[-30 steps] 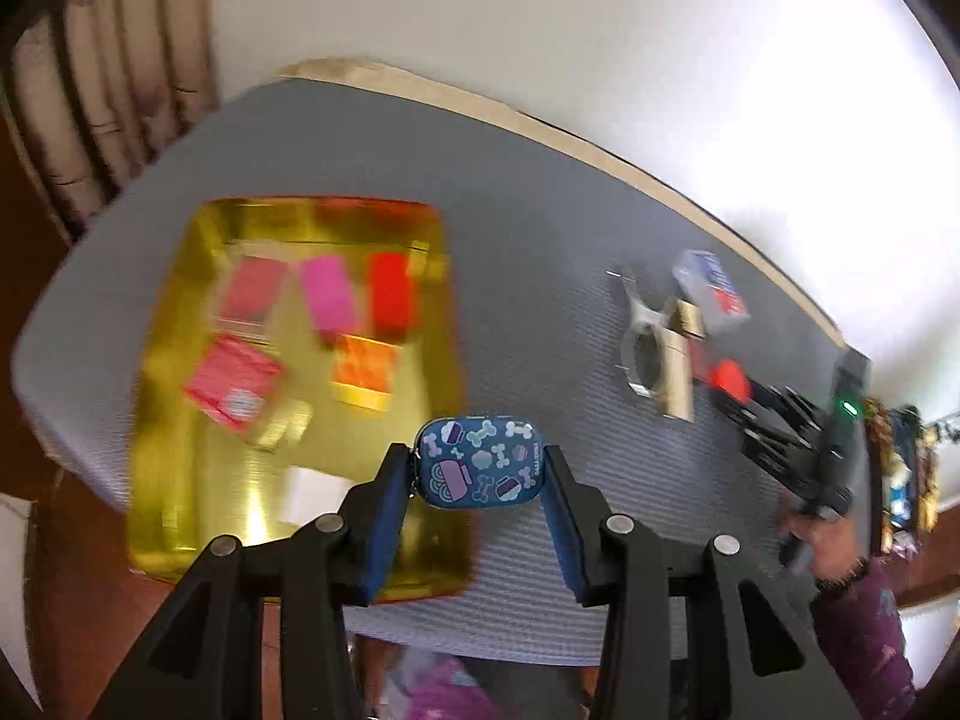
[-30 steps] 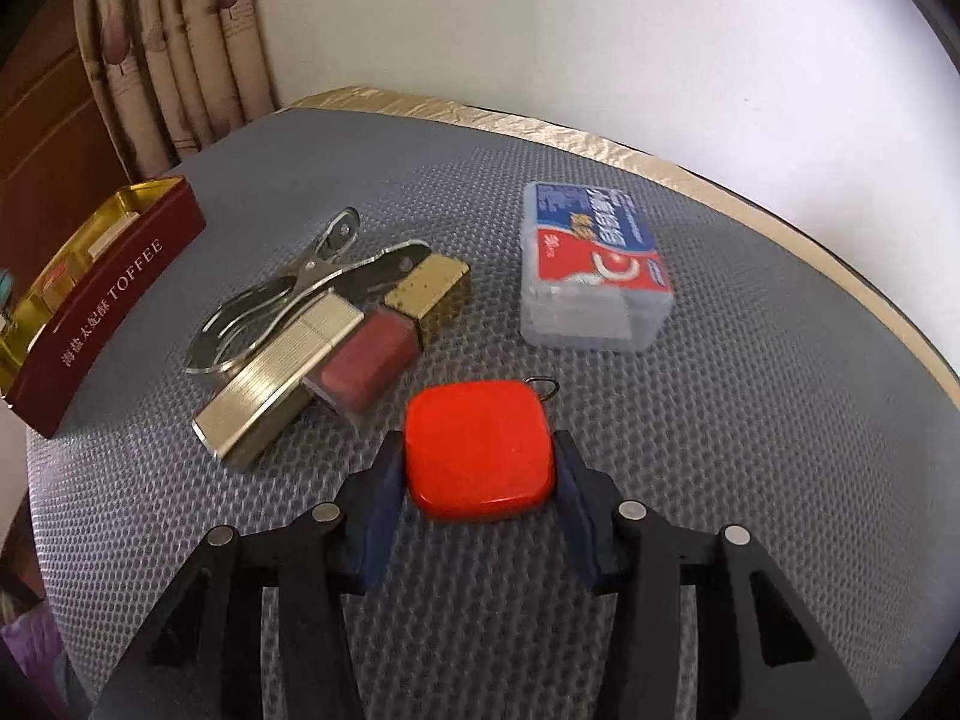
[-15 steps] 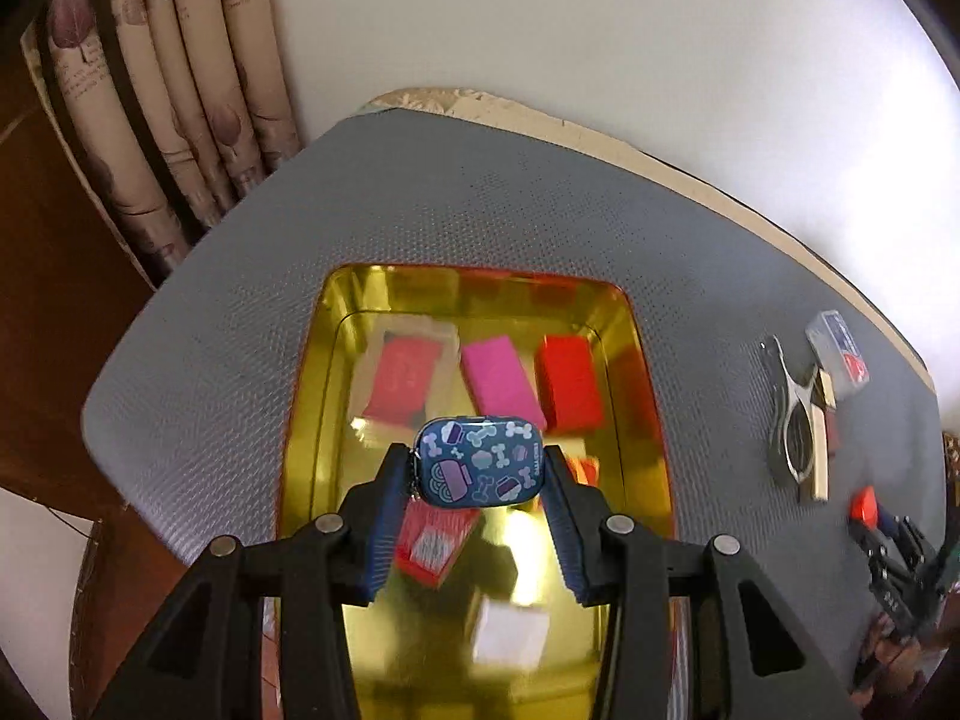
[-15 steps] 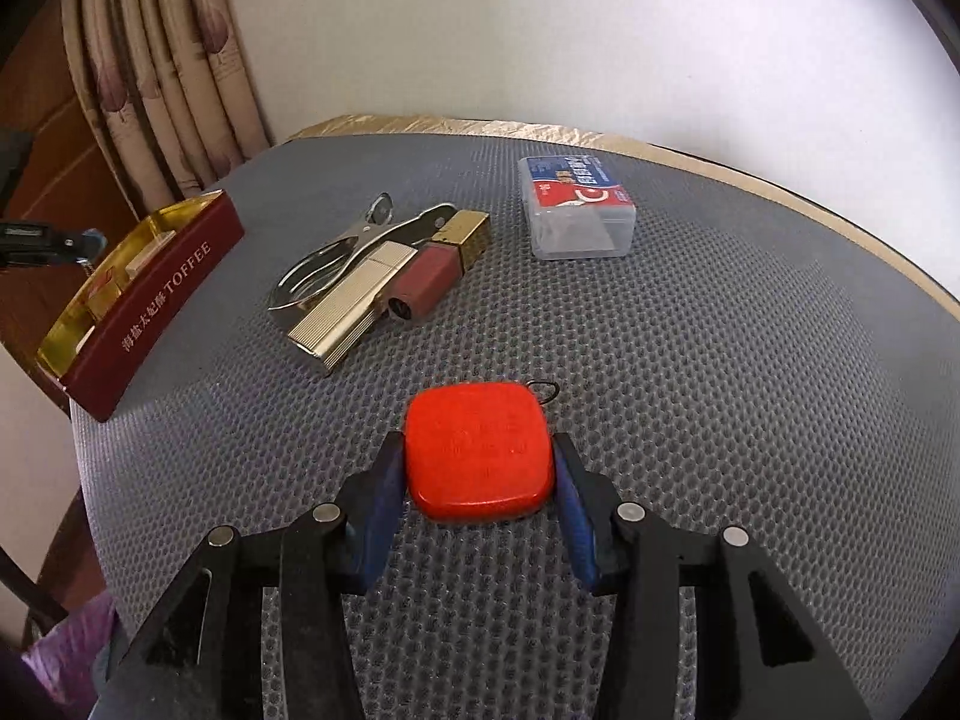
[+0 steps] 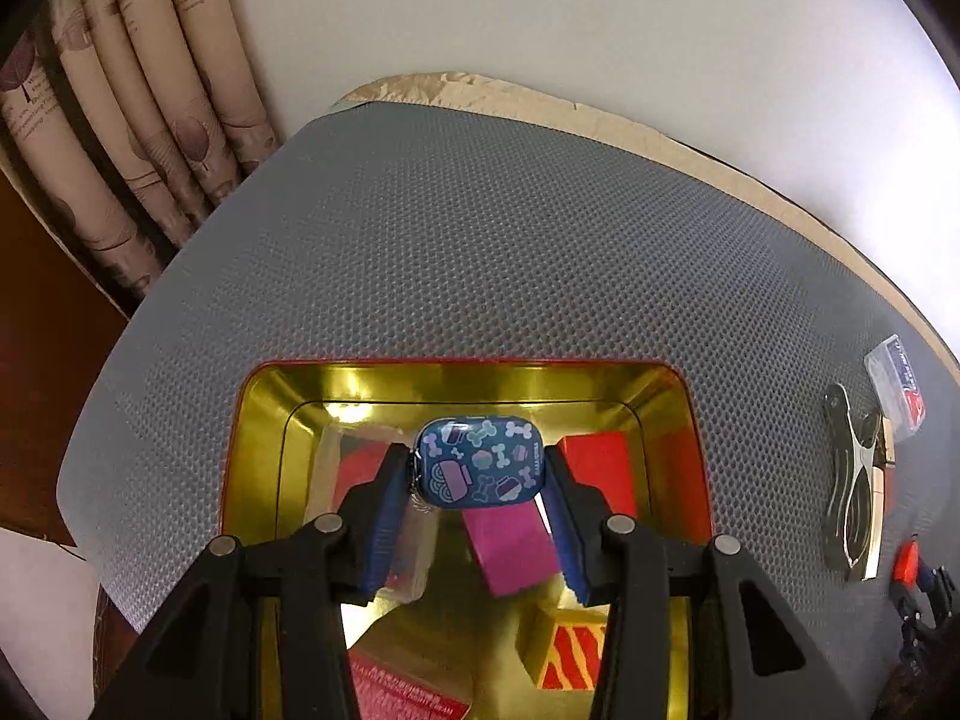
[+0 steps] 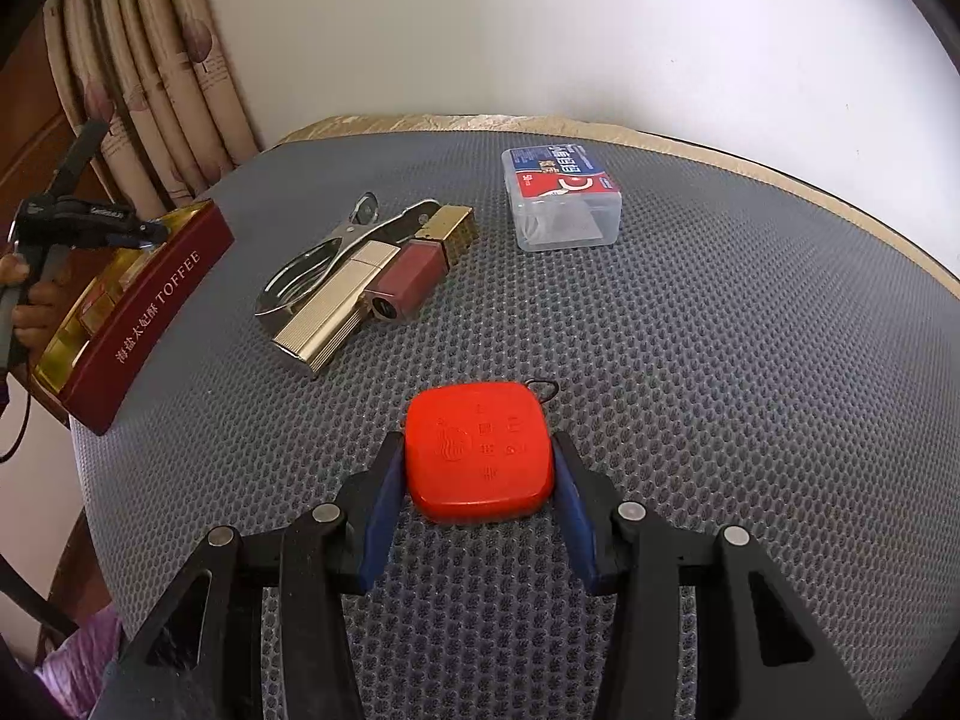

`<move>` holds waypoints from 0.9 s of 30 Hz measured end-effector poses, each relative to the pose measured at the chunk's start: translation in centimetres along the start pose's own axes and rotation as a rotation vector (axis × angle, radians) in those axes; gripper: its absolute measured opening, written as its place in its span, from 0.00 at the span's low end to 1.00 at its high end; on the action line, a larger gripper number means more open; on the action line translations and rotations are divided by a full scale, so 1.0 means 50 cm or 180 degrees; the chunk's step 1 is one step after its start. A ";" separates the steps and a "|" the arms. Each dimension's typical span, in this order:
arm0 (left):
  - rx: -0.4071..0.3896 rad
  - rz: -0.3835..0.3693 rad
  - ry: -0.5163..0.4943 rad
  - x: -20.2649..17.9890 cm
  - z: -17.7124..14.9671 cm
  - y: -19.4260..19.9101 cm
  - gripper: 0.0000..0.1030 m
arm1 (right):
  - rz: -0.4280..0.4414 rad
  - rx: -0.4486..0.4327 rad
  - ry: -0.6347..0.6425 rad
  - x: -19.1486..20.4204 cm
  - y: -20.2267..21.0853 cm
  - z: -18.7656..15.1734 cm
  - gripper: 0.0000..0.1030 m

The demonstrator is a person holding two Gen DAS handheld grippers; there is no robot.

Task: Organize rigid objects
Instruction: 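Carry the blue tag into the gold tin and open the left gripper, then carry the red square case into the gold tin and open the right gripper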

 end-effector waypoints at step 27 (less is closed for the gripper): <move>-0.0718 0.0447 0.1187 0.157 -0.333 0.237 0.48 | 0.0391 0.0002 -0.0194 0.126 0.048 0.055 0.43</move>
Point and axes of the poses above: each gripper's, at about its wrist camera, not at the fingertips, and y roughly against the way its jaws point, x to its left, z to its top, the point moved 7 cm from there along -y, roughly the way its jaws point, and after that the axes turned 7 degrees about -z, right-handed, at the moved point
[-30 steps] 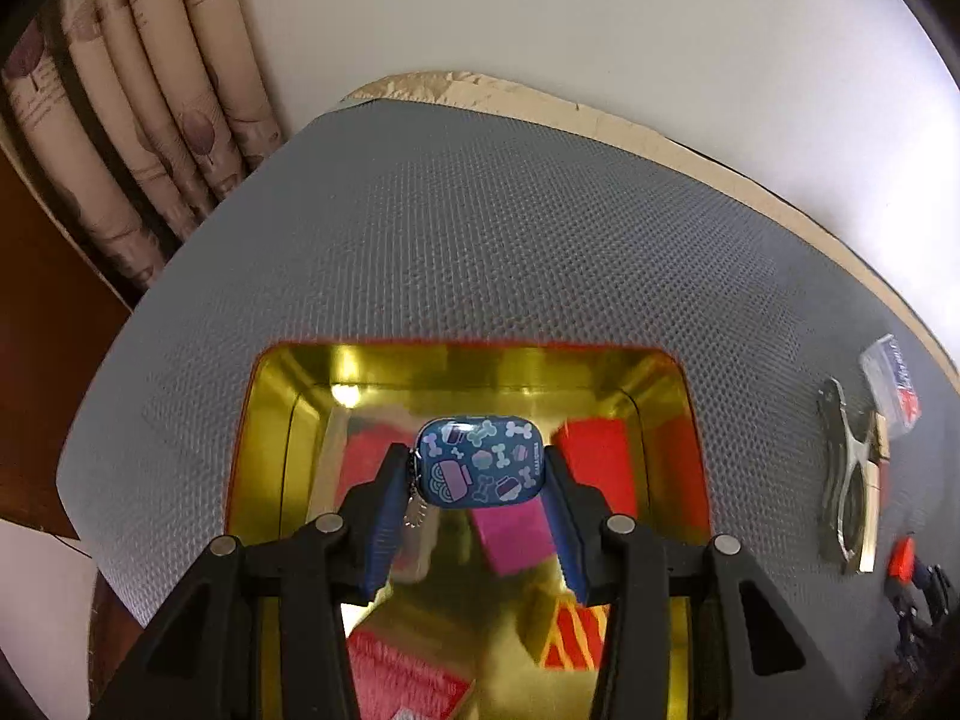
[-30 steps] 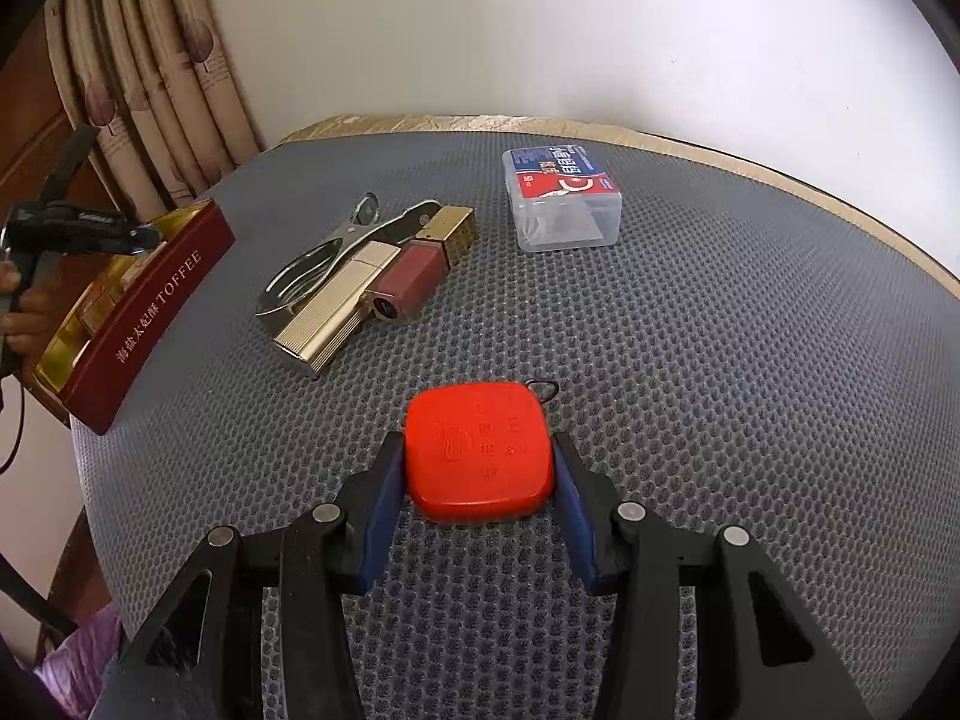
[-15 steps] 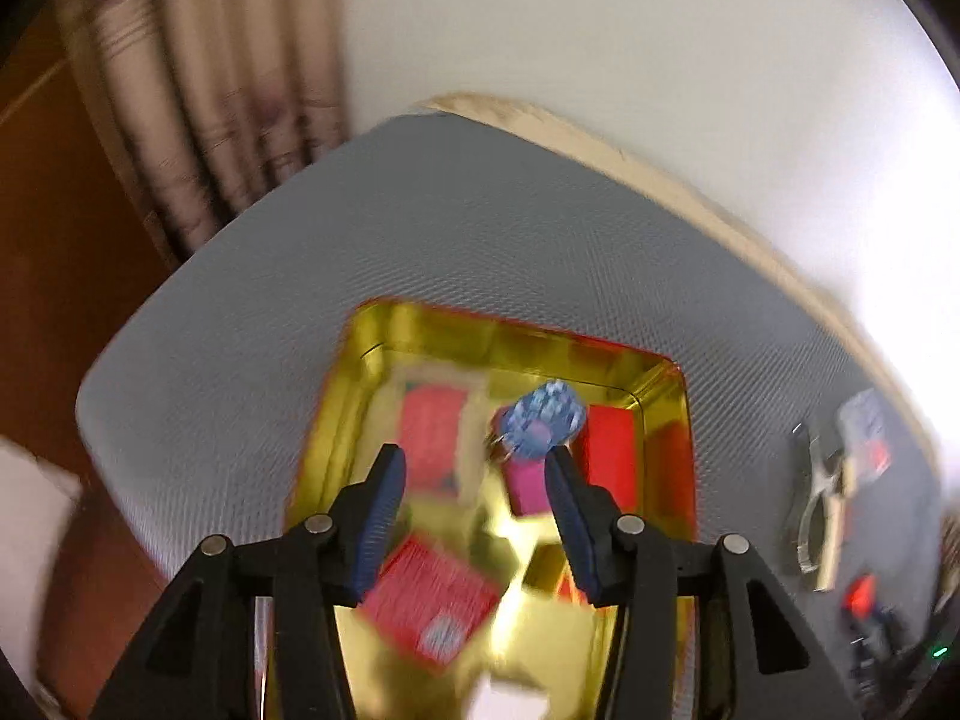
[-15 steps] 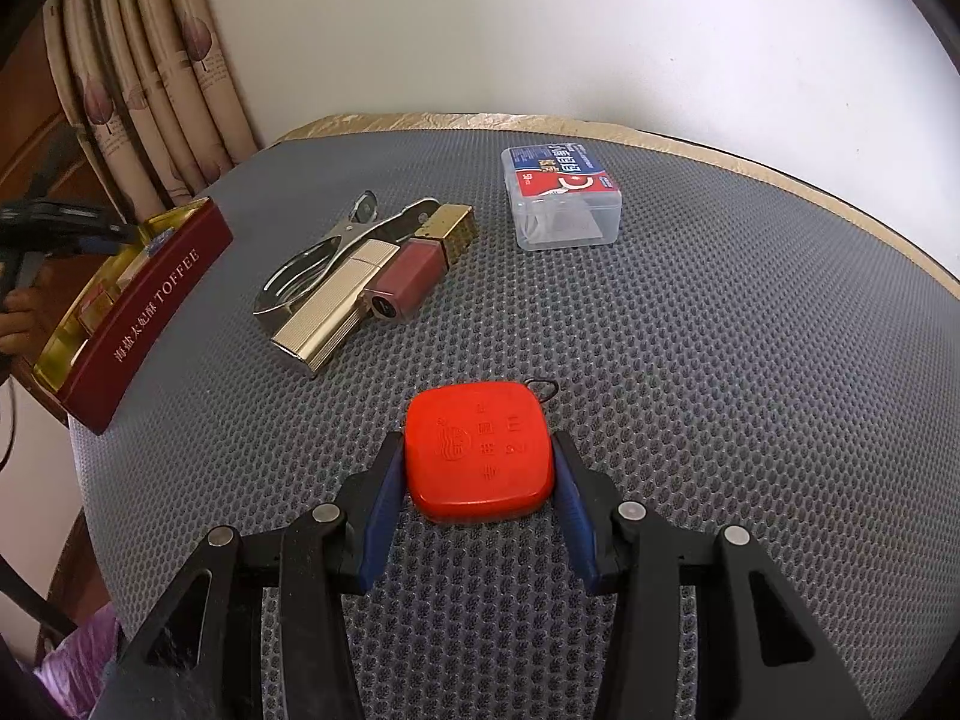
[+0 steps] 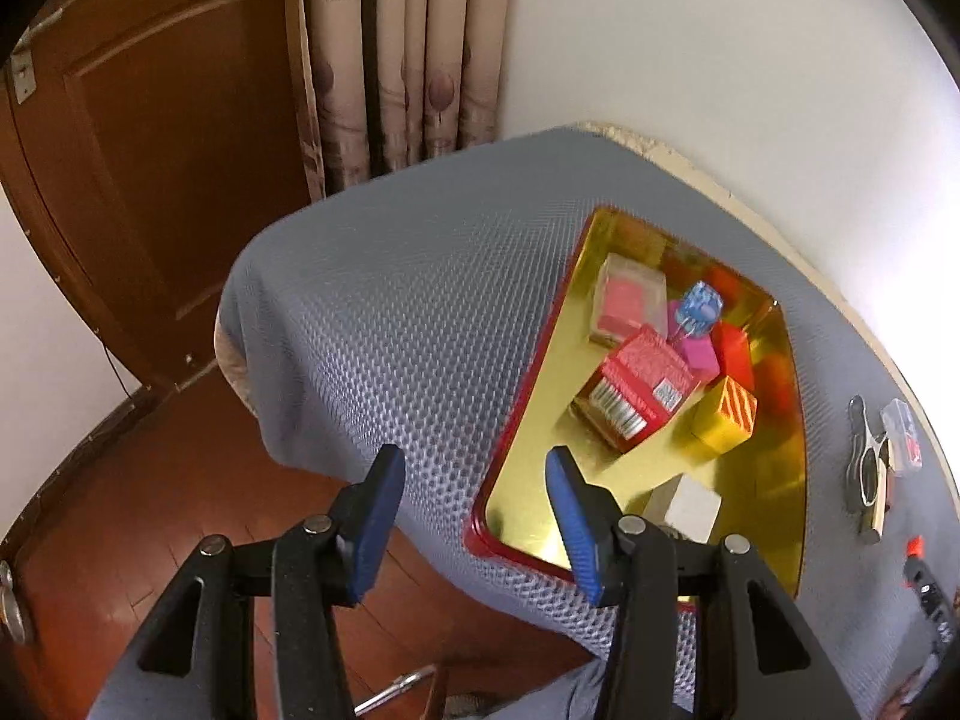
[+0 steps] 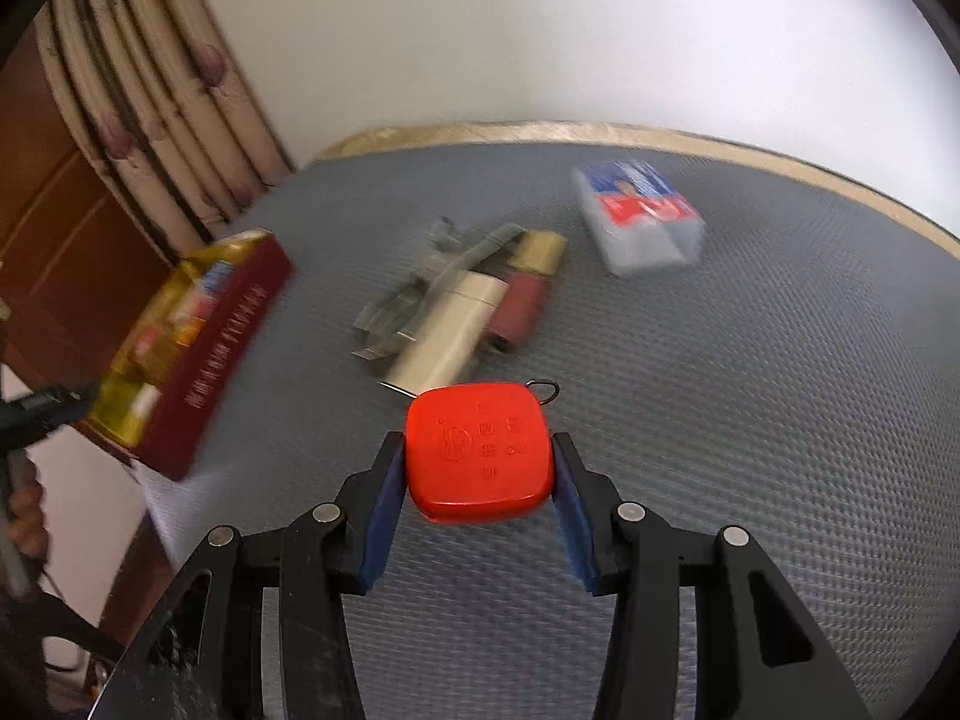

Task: Organize rigid objects
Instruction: 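Carry the red square case into the gold tin and open the right gripper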

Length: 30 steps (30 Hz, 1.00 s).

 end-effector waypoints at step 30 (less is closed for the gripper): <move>0.0167 0.0004 0.0242 0.015 -0.012 -0.018 0.49 | 0.0520 0.0533 0.1214 0.661 -0.315 0.206 0.43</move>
Point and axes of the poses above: each gripper's, at about its wrist camera, not at the fingertips, and y roughly against the way its jaws point, x to its left, z to its top, the point moved 7 cm from there along -y, roughly the way its jaws point, and after that the axes turned 7 degrees about -z, right-handed, at the moved point
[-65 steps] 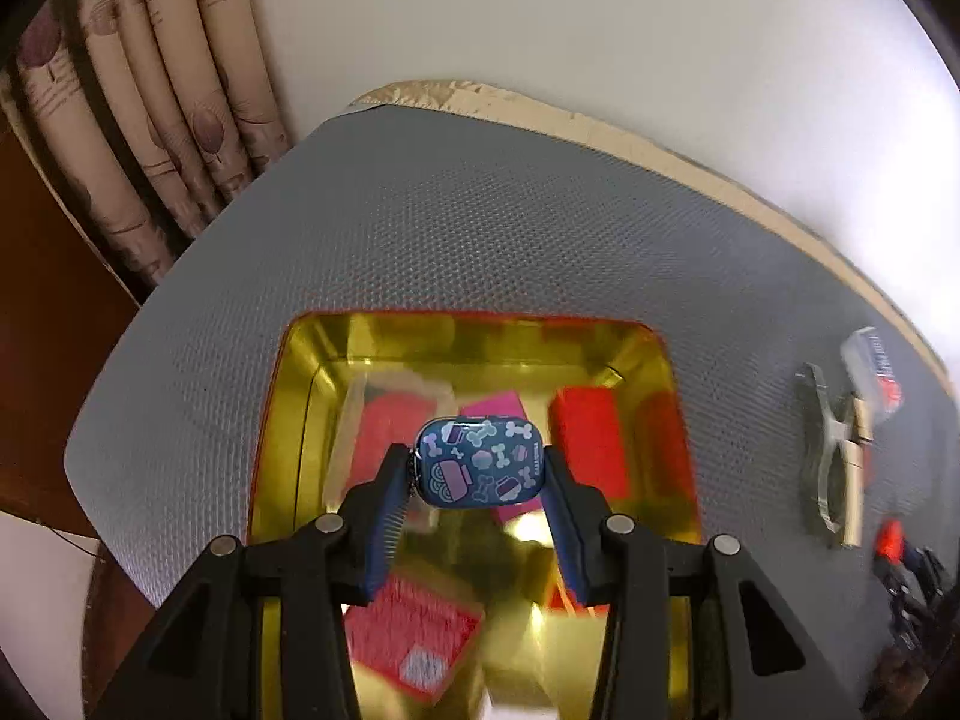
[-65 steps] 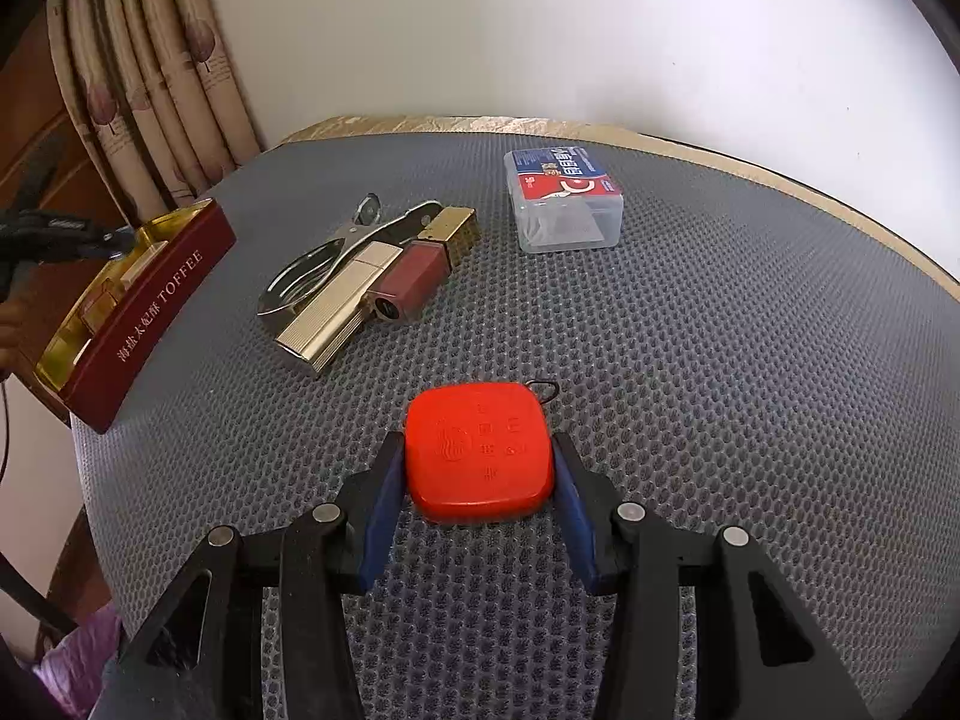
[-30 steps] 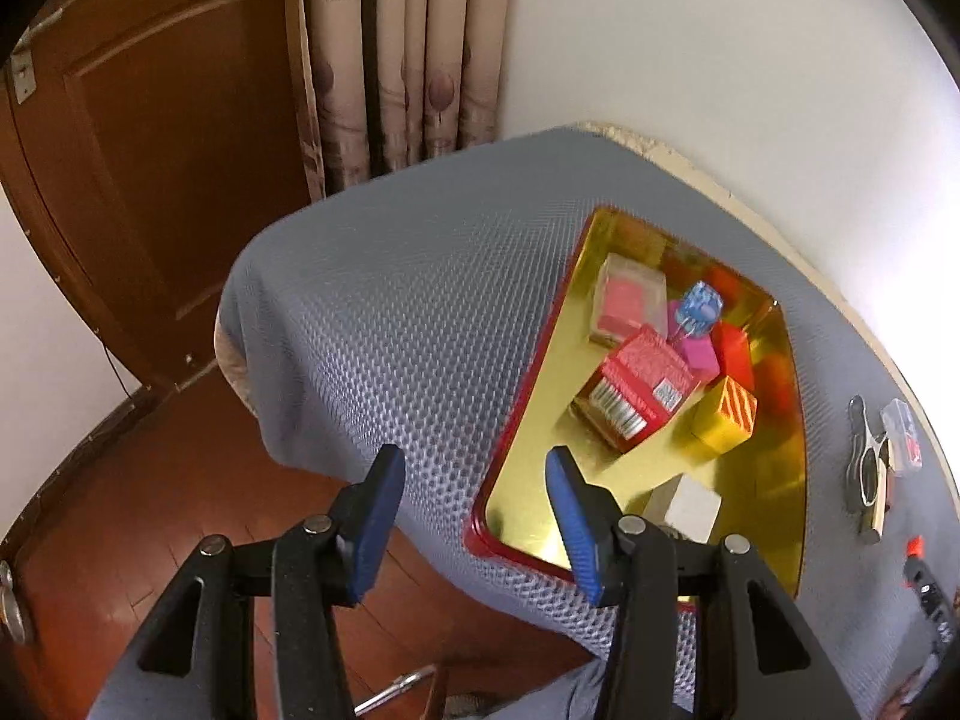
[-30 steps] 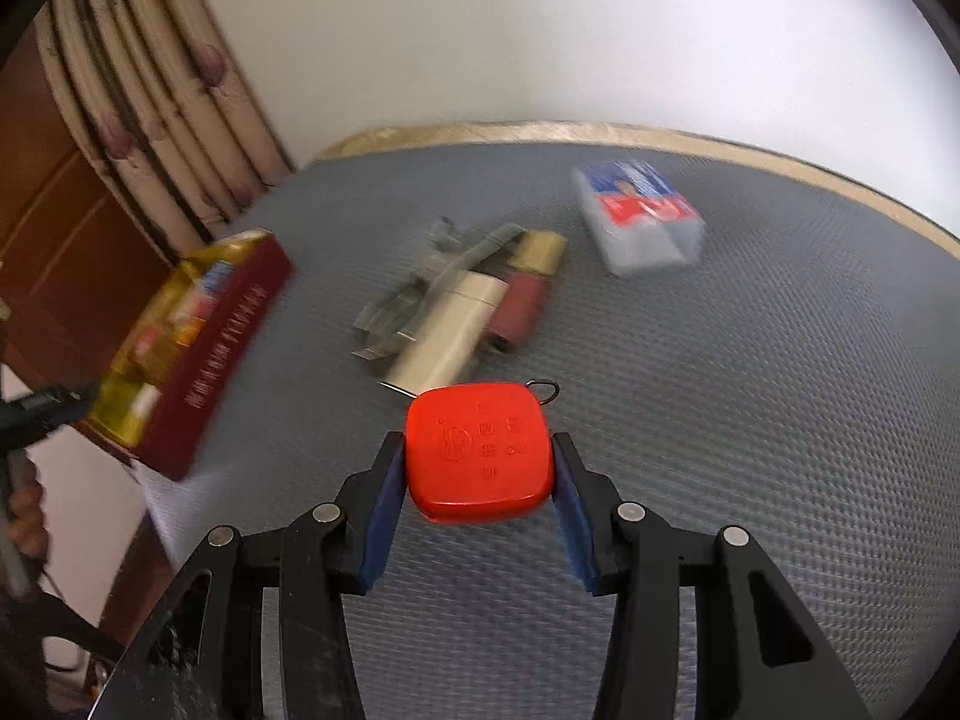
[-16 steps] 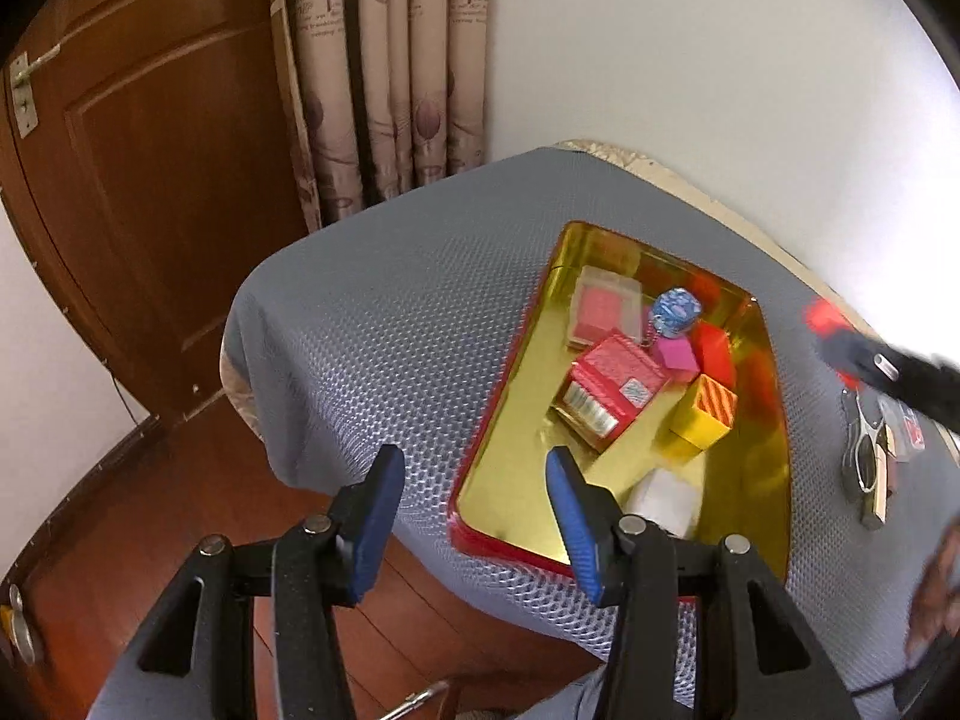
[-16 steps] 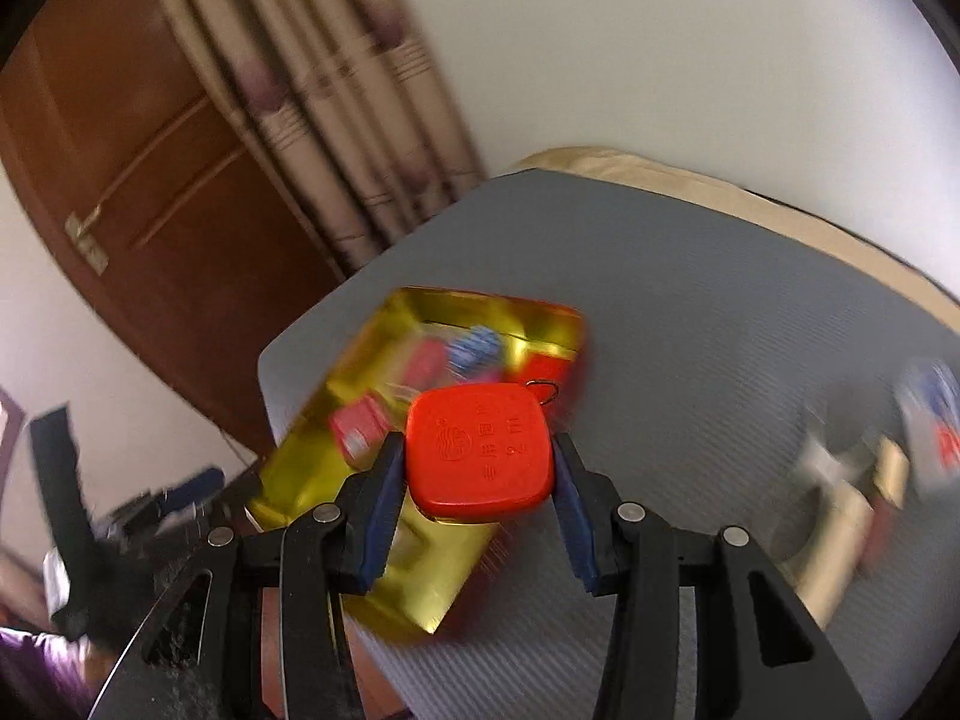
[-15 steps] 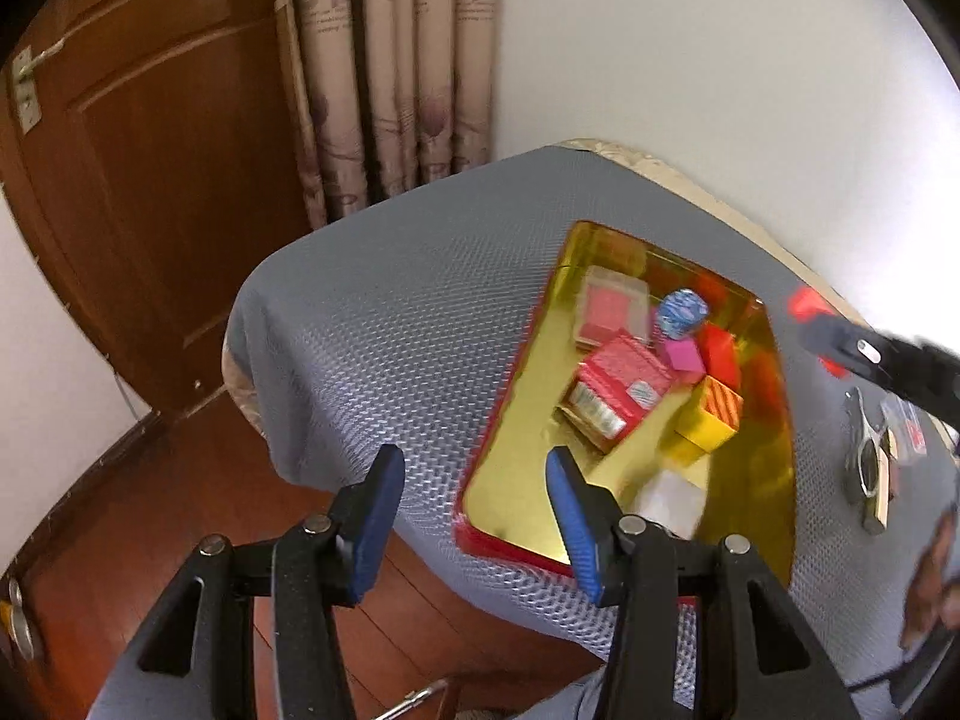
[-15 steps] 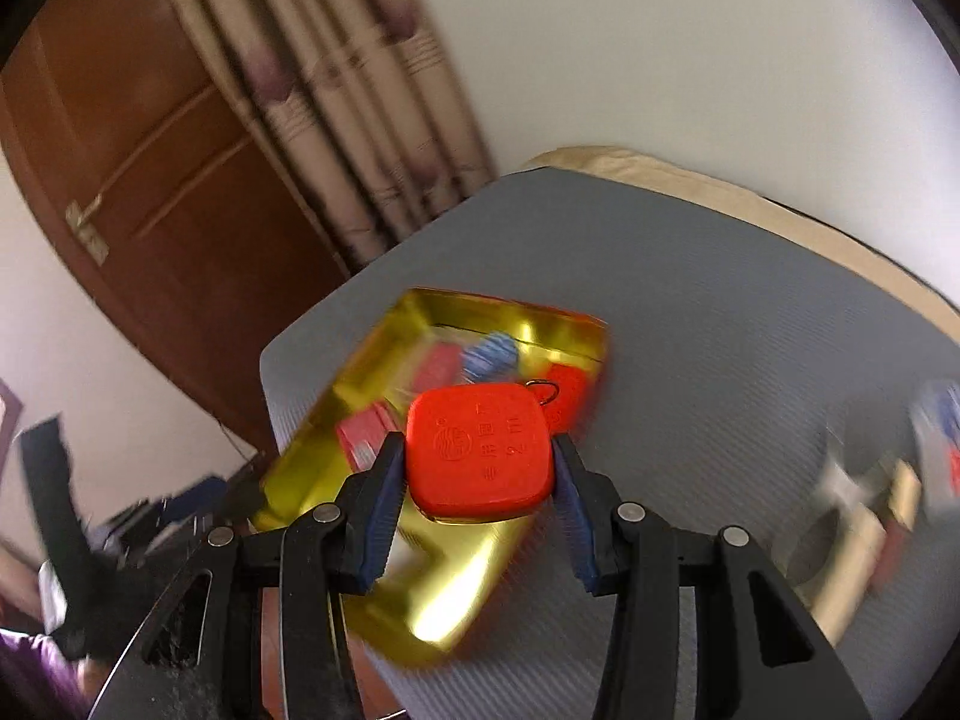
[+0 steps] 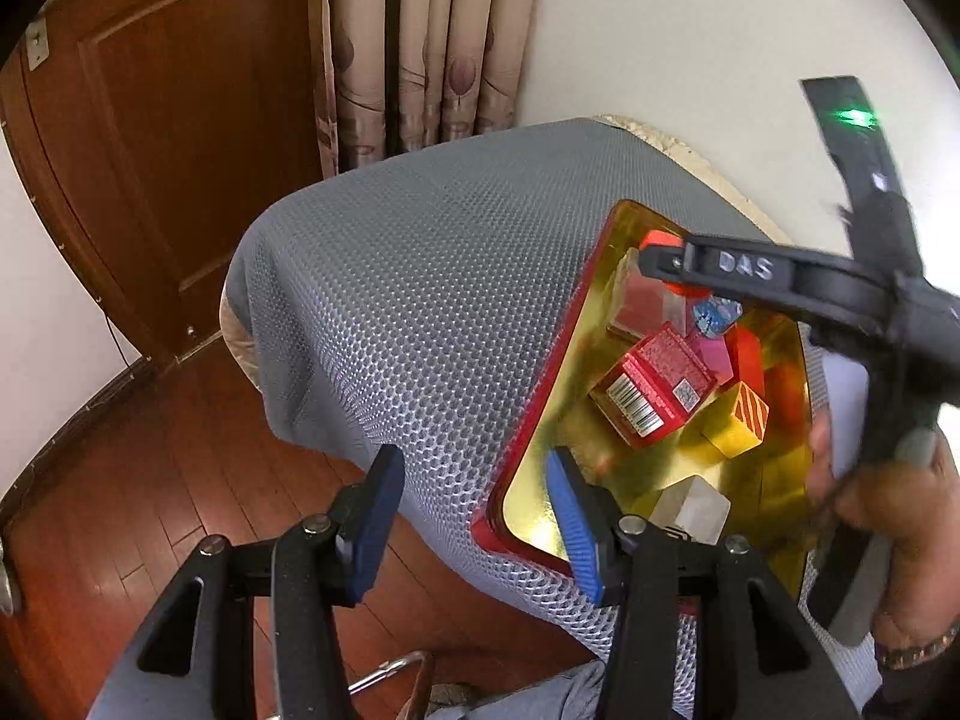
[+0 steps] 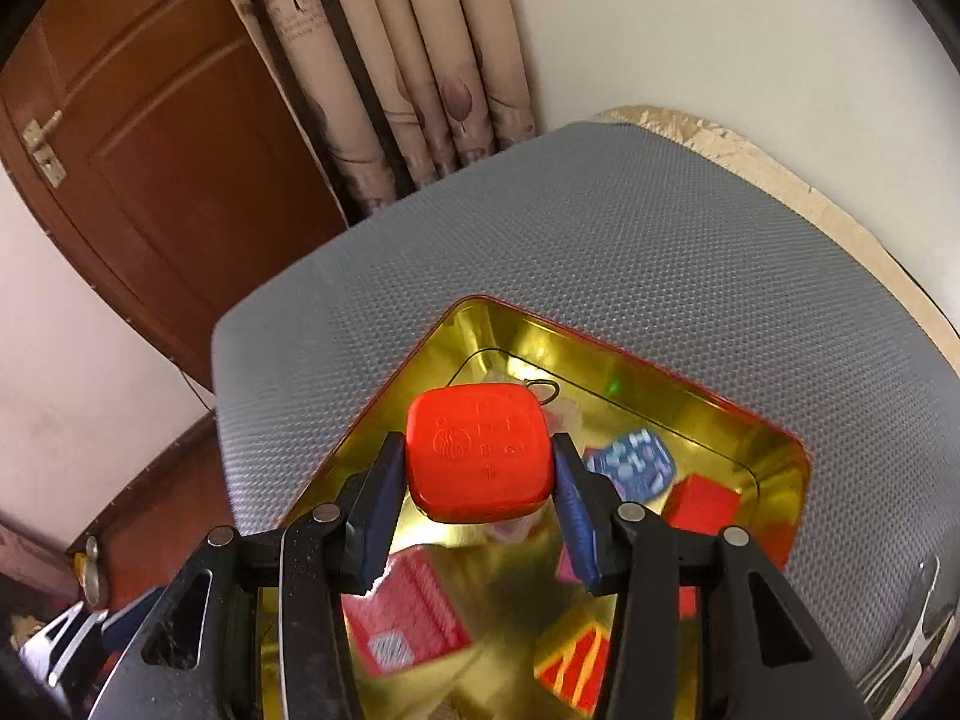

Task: Organize rigid objects
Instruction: 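Carry the red square case into the gold tin and open the right gripper, then move both grippers back toward the clip, lighter and lipstick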

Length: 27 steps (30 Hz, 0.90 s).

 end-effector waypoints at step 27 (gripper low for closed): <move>-0.0053 -0.0237 -0.1129 -0.152 -0.061 0.022 0.64 | -0.1969 -0.0502 -0.1044 -0.528 0.338 -0.502 0.78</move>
Point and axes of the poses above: each gripper's, at about its wrist camera, not at the fingertips, and y roughly against the way its jaws point, x to its left, z to its top, the point moved 7 cm from there along -y, roughly the way its jaws point, and after that the axes turned 7 degrees about -z, right-handed, at the moved point
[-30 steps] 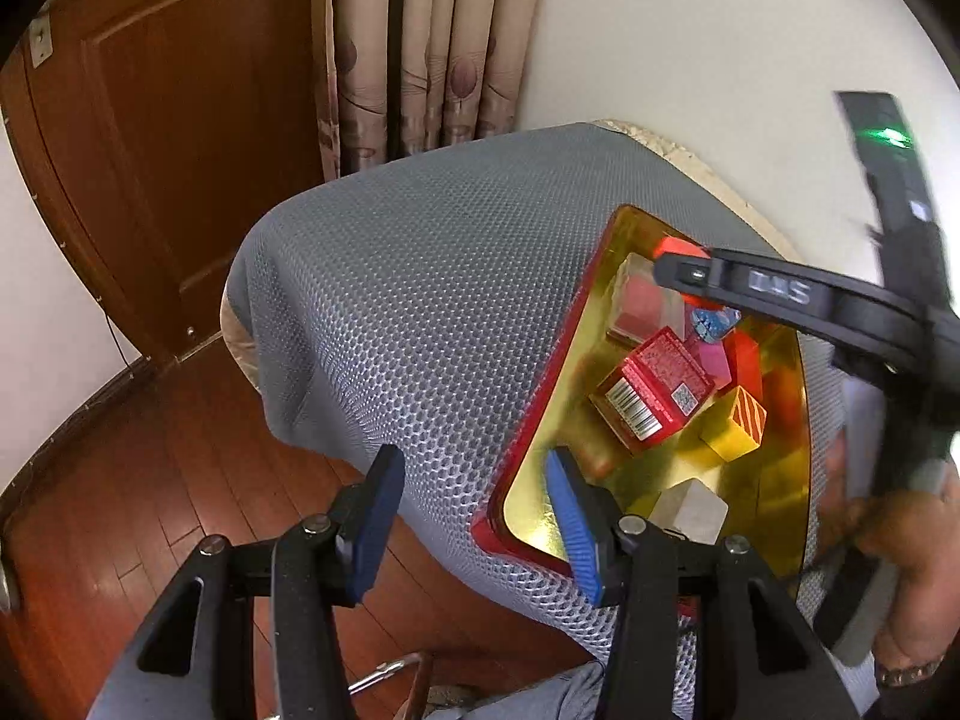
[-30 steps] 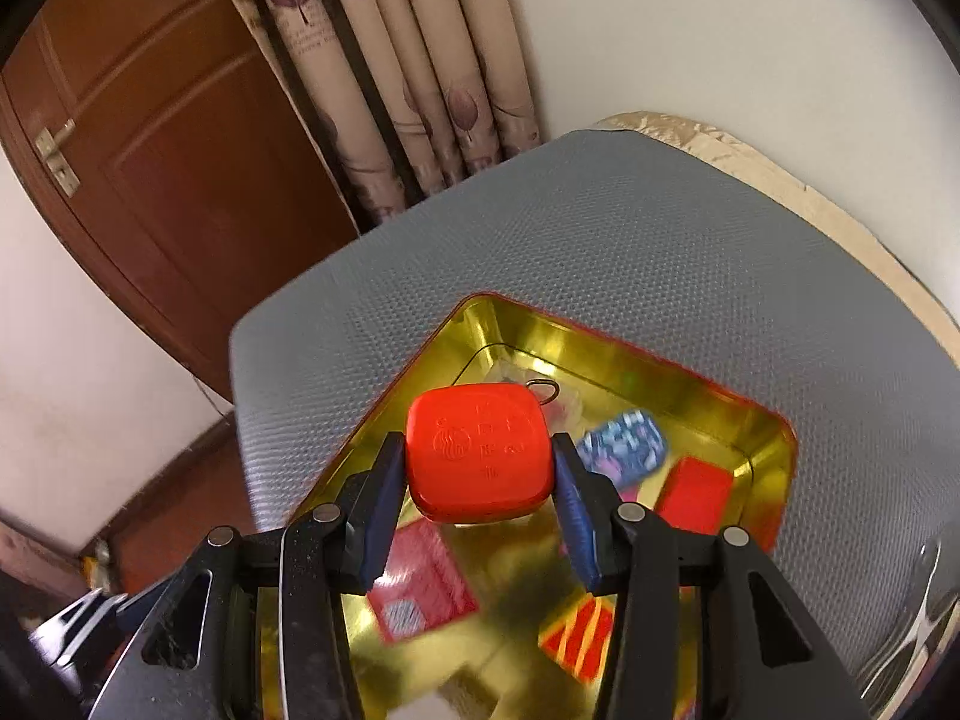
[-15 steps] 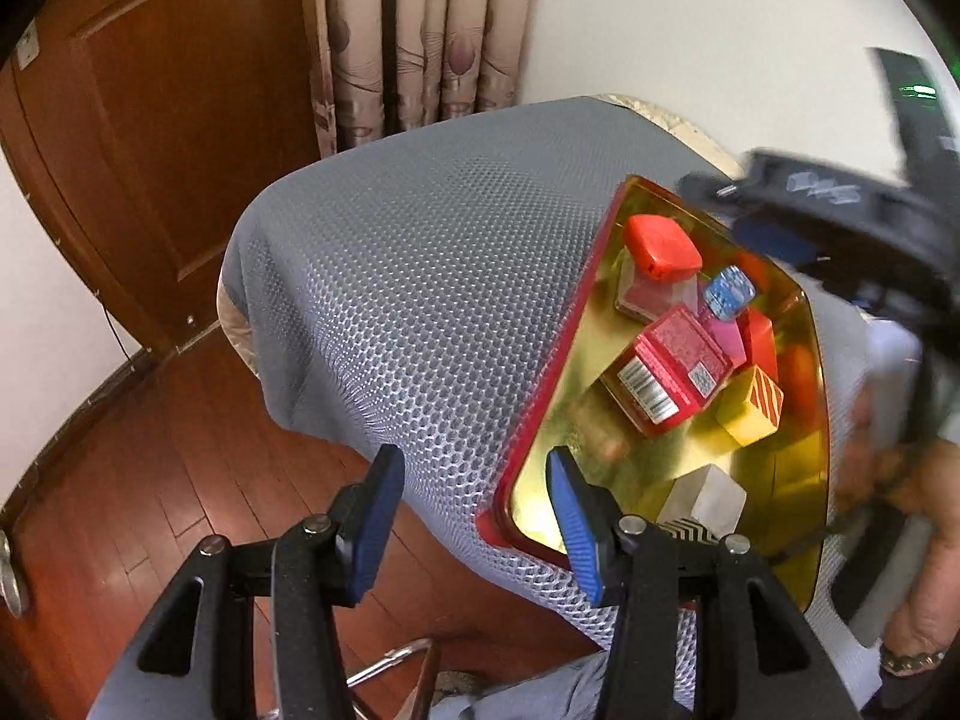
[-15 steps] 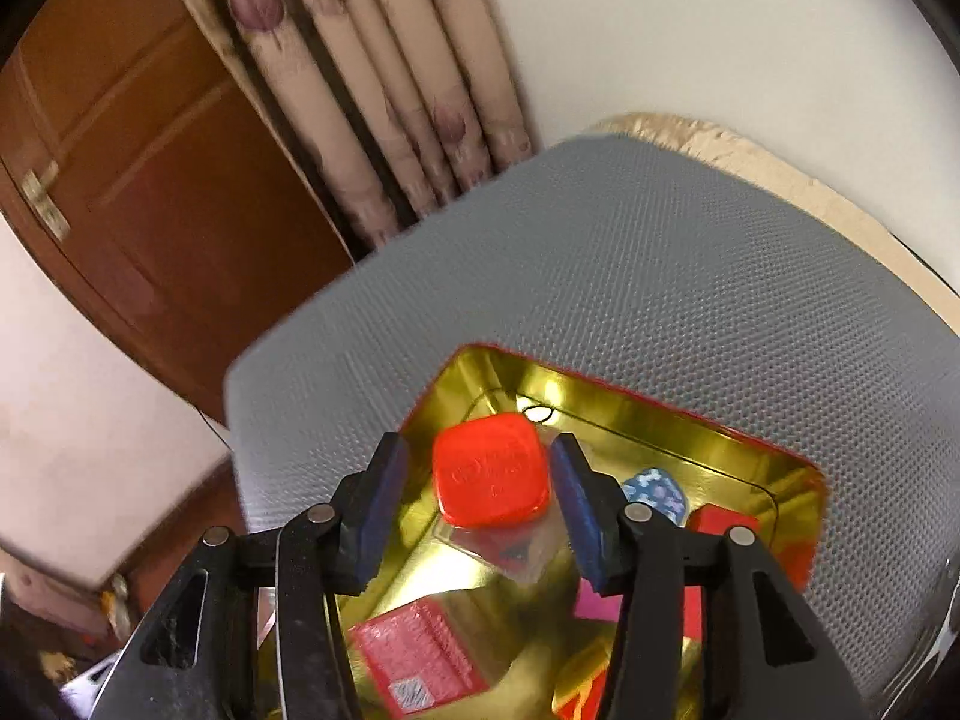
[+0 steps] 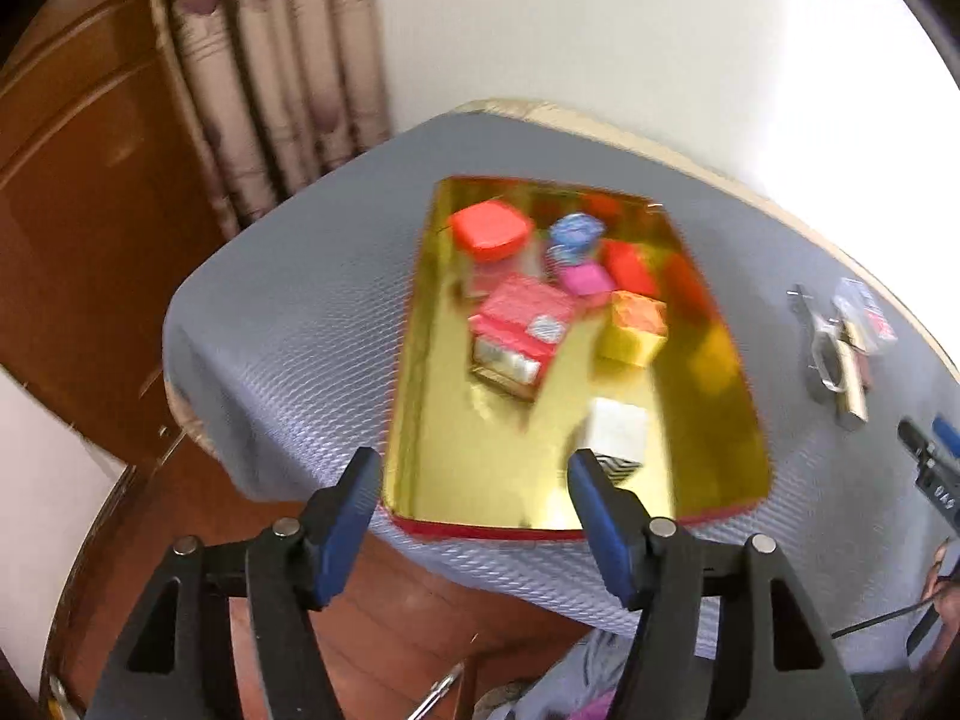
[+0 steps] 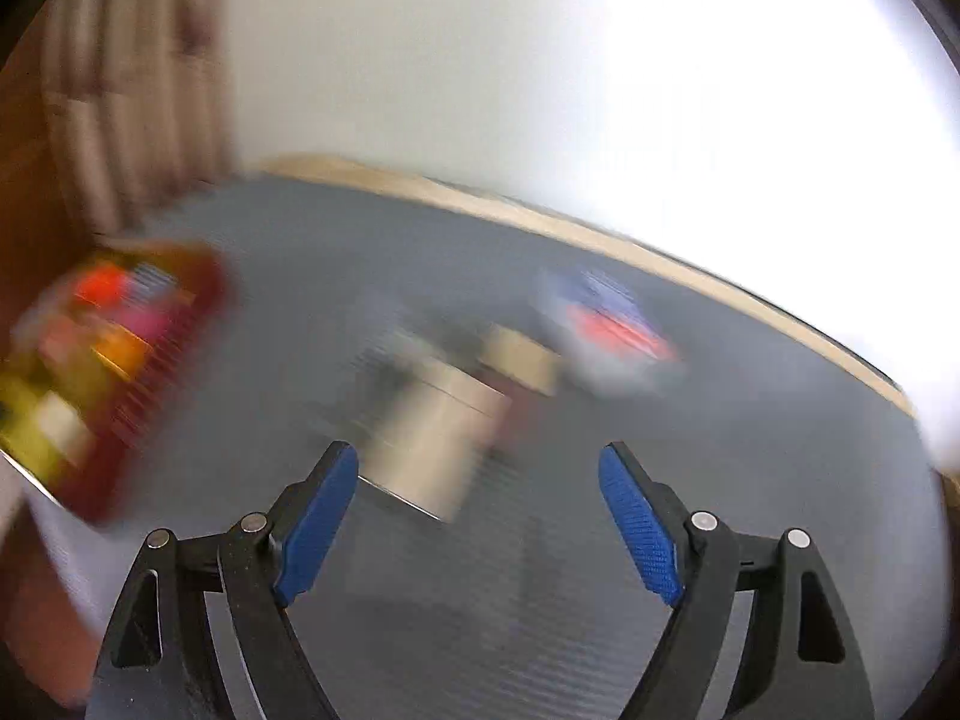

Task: Organize rigid objects
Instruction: 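Move both grippers back toward the clip, lighter and lipstick, then grasp the silver metal clip with the left gripper while the right gripper grasps the gold lighter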

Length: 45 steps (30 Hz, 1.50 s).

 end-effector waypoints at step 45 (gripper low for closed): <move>0.1310 -0.1075 -0.1176 -0.612 0.181 -0.340 0.65 | 0.0384 0.0355 -0.0872 -0.197 -0.061 -0.112 0.93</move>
Point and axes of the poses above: each gripper's, at about its wrist camera, not at the fingertips, and y roughly against the way its jaws point, x to its left, z to its top, the point moved 7 cm from there along -y, roughly the way its jaws point, and after that the axes turned 7 degrees about -z, right-handed, at the moved point
